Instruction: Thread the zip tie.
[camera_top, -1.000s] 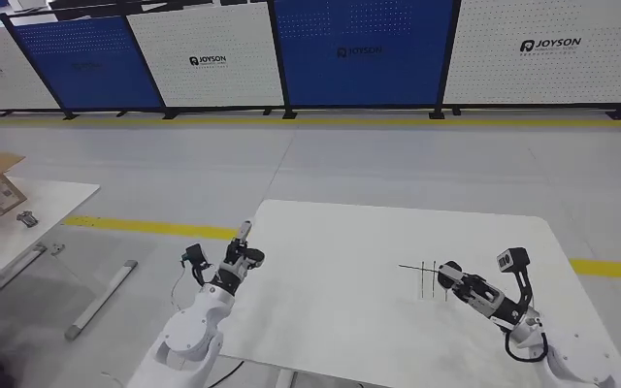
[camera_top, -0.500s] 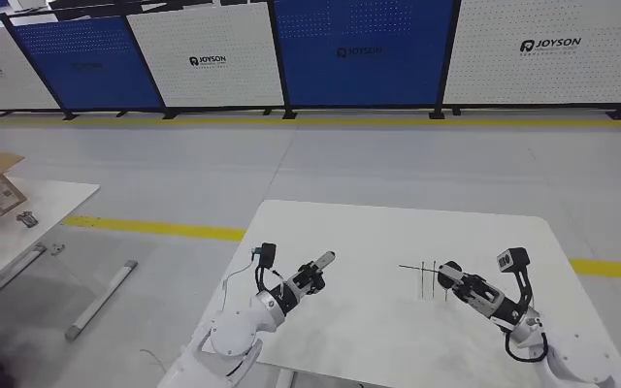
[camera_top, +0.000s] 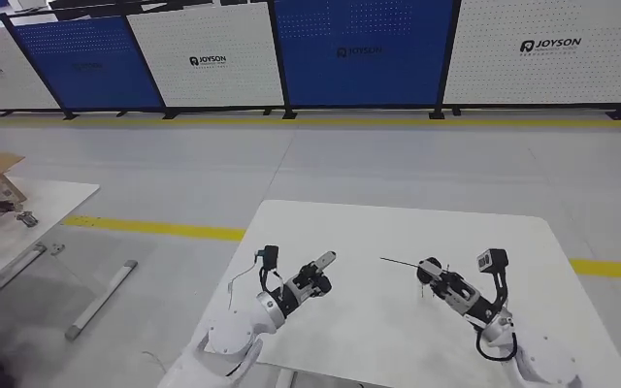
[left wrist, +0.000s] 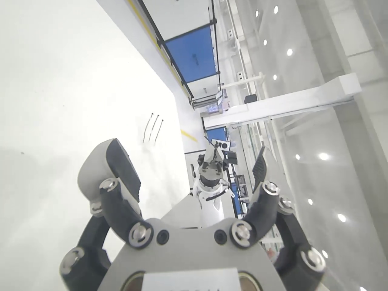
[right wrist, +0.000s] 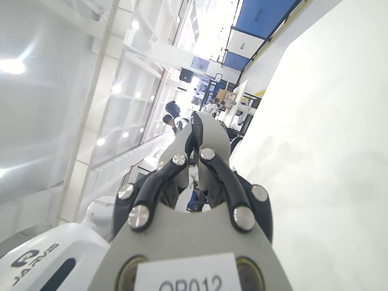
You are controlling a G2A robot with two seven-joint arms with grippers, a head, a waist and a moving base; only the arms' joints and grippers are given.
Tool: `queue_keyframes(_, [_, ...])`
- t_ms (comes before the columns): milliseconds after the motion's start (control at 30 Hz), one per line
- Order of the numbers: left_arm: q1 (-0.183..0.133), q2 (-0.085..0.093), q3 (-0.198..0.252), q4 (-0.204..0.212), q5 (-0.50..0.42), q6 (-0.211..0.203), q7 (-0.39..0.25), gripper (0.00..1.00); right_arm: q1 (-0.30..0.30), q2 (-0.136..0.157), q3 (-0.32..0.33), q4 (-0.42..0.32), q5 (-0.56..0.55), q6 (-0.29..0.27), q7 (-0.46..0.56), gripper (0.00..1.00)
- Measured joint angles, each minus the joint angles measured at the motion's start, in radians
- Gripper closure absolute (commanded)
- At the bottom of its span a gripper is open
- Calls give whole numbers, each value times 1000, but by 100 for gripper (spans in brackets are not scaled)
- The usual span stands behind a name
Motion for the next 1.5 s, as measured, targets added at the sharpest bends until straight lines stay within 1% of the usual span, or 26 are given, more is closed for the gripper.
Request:
queue_keyframes(67, [-14,-3,36,4,8,0,-9,0,16,-11,-26,1,-24,0,-46,100])
queue_keyframes(133, [-33,-7,67,23,0,0,-11,0,30,-22,-56,9,-47,0,-84,100])
queue_keyframes(200, [-52,-11,85,45,-6,3,2,0,43,-29,-81,26,-67,0,-97,100])
queue_keyframes(233, [-59,-13,92,54,-25,5,13,0,45,-30,-85,30,-71,0,-98,100])
queue_keyframes(300, [-61,-15,94,57,-45,6,18,0,45,-30,-84,30,-70,0,-97,100])
queue_keyframes(567, [-61,-14,94,56,-37,6,17,0,45,-30,-84,29,-69,0,-97,100])
queue_keyframes(700, [-64,-16,103,60,-25,-12,37,0,42,-35,-99,24,-80,17,-121,100])
queue_keyframes(800, [-70,-19,132,49,7,-21,59,0,56,-47,-140,27,-110,36,-146,100])
queue_keyframes(867, [-82,-23,162,49,30,-17,77,0,70,-55,-168,30,-138,45,-160,100])
queue_keyframes(967, [-110,-32,206,70,45,-7,105,0,83,-63,-192,32,-158,50,-166,100])
queue_keyframes(1033, [-127,-39,227,91,34,2,143,0,86,-66,-196,33,-159,52,-167,100])
queue_keyframes(1100, [-130,-40,231,97,27,4,156,0,86,-66,-196,34,-159,52,-167,100])
queue_keyframes(1333, [-130,-41,231,97,25,0,157,0,86,-66,-195,33,-159,52,-167,100])
queue_keyframes(1367, [-133,-42,230,99,22,-4,165,0,85,-66,-195,33,-159,53,-168,100])
queue_keyframes(1433, [-140,-45,228,106,19,-13,202,0,79,-67,-193,26,-165,57,-179,100])
queue_keyframes(1500, [-145,-47,229,112,19,-17,221,0,71,-66,-187,20,-166,59,-182,100])
